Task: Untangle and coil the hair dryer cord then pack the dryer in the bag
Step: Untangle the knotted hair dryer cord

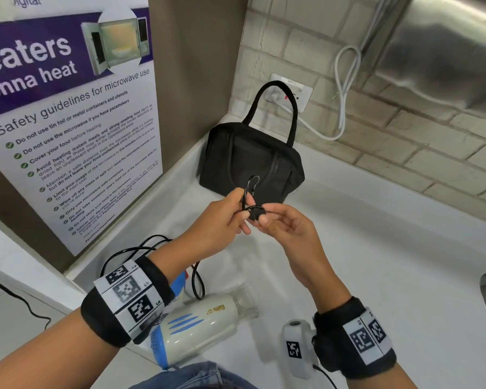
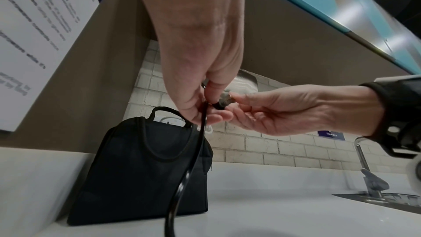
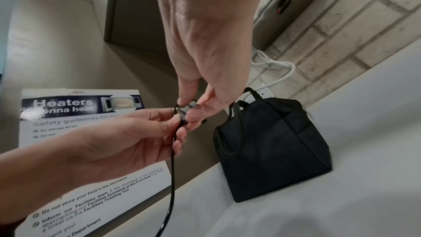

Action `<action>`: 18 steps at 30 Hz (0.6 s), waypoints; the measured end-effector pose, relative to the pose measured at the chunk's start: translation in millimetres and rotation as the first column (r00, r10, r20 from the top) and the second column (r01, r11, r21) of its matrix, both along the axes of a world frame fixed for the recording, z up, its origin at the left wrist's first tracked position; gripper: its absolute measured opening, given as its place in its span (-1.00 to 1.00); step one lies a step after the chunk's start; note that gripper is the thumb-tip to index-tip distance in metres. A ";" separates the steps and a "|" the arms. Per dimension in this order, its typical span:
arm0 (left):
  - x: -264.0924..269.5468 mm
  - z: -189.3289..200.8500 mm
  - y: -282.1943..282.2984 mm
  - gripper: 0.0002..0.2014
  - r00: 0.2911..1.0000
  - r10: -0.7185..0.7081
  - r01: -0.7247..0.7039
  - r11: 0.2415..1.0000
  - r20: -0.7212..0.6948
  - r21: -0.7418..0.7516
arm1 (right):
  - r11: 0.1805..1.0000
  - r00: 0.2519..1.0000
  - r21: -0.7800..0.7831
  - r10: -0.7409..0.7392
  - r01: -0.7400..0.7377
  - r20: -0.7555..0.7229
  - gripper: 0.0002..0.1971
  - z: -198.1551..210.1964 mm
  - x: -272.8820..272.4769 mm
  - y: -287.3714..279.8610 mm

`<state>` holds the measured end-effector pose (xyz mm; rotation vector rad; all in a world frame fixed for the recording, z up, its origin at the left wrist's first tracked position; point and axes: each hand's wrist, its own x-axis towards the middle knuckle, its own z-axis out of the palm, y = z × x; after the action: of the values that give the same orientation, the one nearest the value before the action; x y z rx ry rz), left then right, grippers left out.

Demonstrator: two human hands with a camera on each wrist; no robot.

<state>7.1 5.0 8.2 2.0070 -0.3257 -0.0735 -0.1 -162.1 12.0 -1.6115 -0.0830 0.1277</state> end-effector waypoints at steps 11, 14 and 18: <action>-3.3 6.1 -4.4 -0.92 1.000 -0.010 0.010 0.999 -0.022 0.033 | 0.918 0.957 -0.357 -0.072 0.174 0.280 -0.81 -21.7 -0.7 7.4; -4.9 8.3 -4.5 -0.95 0.999 -0.020 0.022 0.999 -0.039 0.046 | 0.875 0.910 -0.402 -0.093 0.269 0.405 -0.74 -21.9 -1.9 9.9; -11.7 6.4 -11.4 -0.96 0.983 -0.145 0.147 0.989 -0.110 0.012 | 0.879 0.903 -0.333 -0.207 0.341 0.376 -0.79 -22.4 8.1 4.0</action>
<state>-4.6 -6.5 14.6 1.9883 -0.4034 -0.2783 7.9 -158.1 -10.5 -2.0182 -0.0861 -0.3783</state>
